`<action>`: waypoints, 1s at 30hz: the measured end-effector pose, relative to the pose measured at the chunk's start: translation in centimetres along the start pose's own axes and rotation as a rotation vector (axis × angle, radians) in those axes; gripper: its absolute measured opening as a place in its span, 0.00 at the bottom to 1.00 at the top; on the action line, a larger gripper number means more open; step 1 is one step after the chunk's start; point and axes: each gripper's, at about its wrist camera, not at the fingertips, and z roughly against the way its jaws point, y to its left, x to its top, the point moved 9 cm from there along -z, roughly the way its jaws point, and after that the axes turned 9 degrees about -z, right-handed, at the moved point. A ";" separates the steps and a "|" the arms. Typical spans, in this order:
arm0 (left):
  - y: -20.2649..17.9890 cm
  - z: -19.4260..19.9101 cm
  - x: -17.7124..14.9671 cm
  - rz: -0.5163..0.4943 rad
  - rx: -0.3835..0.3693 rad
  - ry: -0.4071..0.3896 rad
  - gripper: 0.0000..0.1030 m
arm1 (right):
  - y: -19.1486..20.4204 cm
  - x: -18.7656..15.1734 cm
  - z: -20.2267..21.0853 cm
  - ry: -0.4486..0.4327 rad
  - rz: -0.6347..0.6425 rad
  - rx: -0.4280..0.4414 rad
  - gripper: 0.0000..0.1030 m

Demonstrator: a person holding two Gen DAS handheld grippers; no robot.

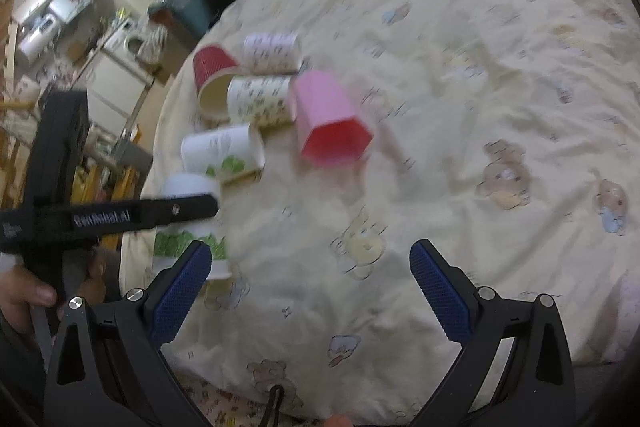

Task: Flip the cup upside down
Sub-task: 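Lower the inverted cup onto the bed beside the other cups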

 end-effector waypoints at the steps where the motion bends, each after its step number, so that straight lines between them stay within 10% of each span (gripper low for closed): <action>1: -0.3 0.0 0.1 -0.008 -0.010 0.000 0.52 | 0.5 -0.3 -0.5 0.016 0.012 0.009 0.99; 8: -1.7 0.0 0.1 -0.019 -0.050 0.007 0.52 | 3.0 -1.3 -1.8 0.073 0.017 0.125 0.99; 19: -4.4 2.2 0.2 -0.134 -0.040 -0.015 0.52 | 0.1 -2.2 -3.2 0.125 0.008 -0.008 0.99; 30: -4.3 1.5 1.7 -0.168 0.107 0.020 0.51 | -3.1 0.1 0.6 -0.026 -0.102 -0.052 0.99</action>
